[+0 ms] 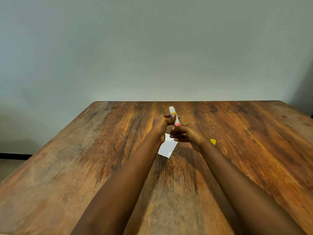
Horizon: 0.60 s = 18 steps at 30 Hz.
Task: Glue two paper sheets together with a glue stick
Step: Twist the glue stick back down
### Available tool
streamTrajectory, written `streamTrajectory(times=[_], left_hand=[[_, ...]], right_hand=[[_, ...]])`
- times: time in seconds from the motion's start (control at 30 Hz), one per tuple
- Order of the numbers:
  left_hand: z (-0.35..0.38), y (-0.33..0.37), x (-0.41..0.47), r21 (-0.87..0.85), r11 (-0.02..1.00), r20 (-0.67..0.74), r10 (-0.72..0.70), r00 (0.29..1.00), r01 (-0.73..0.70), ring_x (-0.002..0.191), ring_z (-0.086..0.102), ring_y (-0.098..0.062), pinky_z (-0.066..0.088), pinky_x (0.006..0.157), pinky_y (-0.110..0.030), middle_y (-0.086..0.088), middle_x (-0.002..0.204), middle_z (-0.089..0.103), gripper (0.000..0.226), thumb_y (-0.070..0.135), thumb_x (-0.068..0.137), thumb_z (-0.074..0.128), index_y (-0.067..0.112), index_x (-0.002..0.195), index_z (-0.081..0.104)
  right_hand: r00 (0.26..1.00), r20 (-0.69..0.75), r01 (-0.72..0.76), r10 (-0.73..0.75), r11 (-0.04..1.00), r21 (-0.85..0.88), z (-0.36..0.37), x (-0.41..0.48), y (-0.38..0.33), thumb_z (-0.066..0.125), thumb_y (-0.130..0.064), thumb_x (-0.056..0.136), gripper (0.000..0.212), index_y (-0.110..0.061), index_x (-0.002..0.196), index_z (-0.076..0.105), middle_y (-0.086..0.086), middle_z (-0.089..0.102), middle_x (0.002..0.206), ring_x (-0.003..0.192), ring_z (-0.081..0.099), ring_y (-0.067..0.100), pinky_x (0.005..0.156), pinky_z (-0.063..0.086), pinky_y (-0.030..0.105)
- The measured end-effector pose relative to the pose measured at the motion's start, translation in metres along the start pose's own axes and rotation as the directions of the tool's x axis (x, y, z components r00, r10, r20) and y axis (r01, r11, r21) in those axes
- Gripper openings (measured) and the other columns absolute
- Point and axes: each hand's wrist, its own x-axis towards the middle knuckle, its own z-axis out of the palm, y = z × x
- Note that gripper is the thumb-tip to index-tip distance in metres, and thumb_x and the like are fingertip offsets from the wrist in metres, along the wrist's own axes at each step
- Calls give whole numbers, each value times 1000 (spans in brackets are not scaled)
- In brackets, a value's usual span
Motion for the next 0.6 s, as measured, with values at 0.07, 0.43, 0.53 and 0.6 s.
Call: streamTrajectory(times=[0.07,0.43,0.53,0.6], left_hand=[[2,-1,-1,-14,1000,-19,5,1000,-5,67,67,-15,54,47,-19,-9,90,67,8,6,87,63,1,92,60],[5,6,-1,-12,1000,-38,13,999,-13,70,67,-13,54,51,-22,-5,86,69,24,8,86,64,1,107,57],[1,3,2,62,998,-68,29,997,-25,77,65,-16,53,57,-19,-13,103,69,29,11,86,65,-3,111,60],[1,1,1,63,998,-80,24,996,-19,80,66,-18,53,61,-22,-17,109,68,33,10,86,65,-6,115,58]], right_hand=[[991,-118,44,-68,980,-194,3,2,2,73,-15,77,20,0,90,71,20,73,86,63,71,16,56,58,23],[996,-80,31,-40,992,-119,9,3,4,70,-18,80,27,-8,102,57,17,68,101,82,68,21,63,58,27],[1000,-5,9,-9,1000,-12,2,3,4,56,-19,90,27,4,101,66,20,69,101,83,69,21,64,58,27],[1000,-20,12,-12,1000,21,1,4,4,59,-17,87,28,6,100,67,18,71,93,76,71,18,59,57,23]])
